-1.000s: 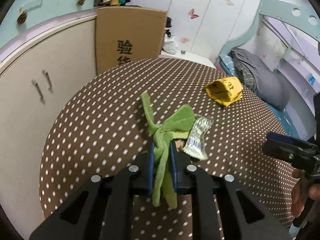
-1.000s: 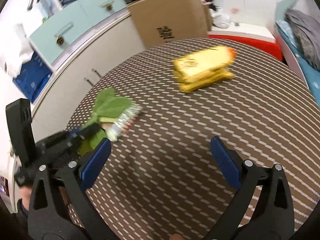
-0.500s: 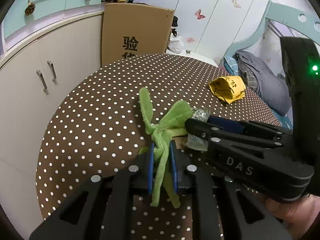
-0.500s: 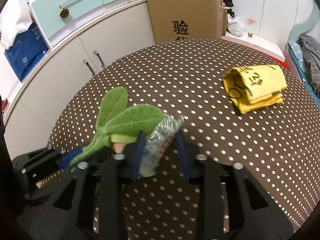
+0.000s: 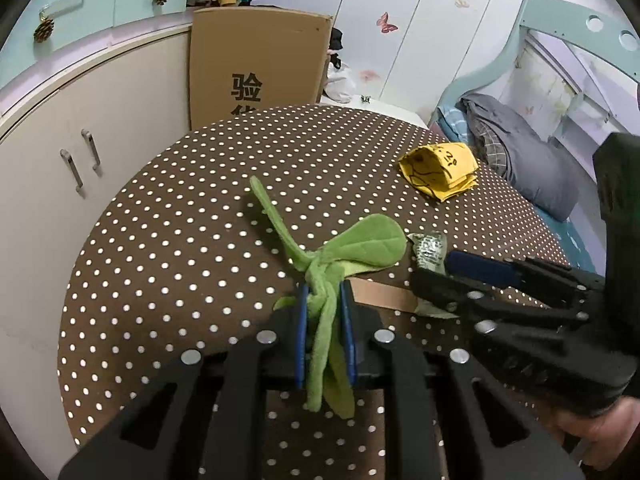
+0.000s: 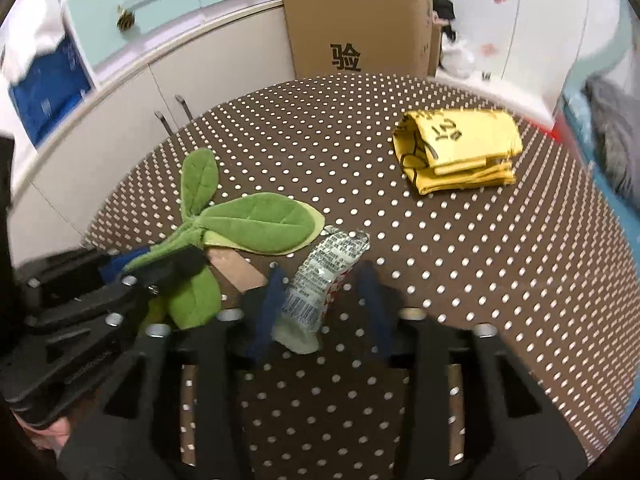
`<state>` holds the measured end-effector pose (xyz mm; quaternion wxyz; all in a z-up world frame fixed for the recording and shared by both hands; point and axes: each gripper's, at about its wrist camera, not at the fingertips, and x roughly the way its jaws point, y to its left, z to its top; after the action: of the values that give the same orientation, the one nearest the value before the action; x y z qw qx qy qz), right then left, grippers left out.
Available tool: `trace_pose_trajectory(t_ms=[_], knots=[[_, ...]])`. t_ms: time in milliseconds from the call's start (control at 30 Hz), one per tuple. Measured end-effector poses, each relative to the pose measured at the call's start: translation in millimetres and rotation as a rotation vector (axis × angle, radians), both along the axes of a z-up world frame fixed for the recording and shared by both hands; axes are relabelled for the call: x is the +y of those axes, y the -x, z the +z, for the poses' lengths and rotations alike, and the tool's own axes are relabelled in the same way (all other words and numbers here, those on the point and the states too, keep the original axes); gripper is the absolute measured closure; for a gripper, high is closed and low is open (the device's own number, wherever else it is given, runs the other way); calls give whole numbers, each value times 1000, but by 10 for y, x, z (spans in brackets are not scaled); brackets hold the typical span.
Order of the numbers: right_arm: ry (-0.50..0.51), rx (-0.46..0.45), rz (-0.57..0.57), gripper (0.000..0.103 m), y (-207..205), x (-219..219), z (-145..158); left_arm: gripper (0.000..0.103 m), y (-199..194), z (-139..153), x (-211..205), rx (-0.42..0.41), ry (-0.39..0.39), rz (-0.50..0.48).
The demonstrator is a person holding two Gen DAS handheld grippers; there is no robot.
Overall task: Collect trash
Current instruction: 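Grasp the green leaf plush with the left tool while the right tool grasps the white wrapper, then carry the plush and wrapper to the wastebasket and open both tools to drop them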
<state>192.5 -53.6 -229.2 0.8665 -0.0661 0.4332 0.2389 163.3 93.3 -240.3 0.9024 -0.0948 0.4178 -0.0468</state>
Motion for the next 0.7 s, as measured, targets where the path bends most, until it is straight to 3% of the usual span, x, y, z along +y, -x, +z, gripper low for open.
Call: trace_pose_trajectory(t_ms=[133, 367, 700], knots=[[-74, 36, -23, 83, 12, -209, 14, 90, 36, 34, 8, -4, 16, -10], [-195, 19, -73, 83, 148, -763, 222, 90, 143, 228, -89, -48, 10, -32], [-283, -103, -202, 83, 409, -1779, 743, 90, 194, 679, -682, -138, 10, -158]])
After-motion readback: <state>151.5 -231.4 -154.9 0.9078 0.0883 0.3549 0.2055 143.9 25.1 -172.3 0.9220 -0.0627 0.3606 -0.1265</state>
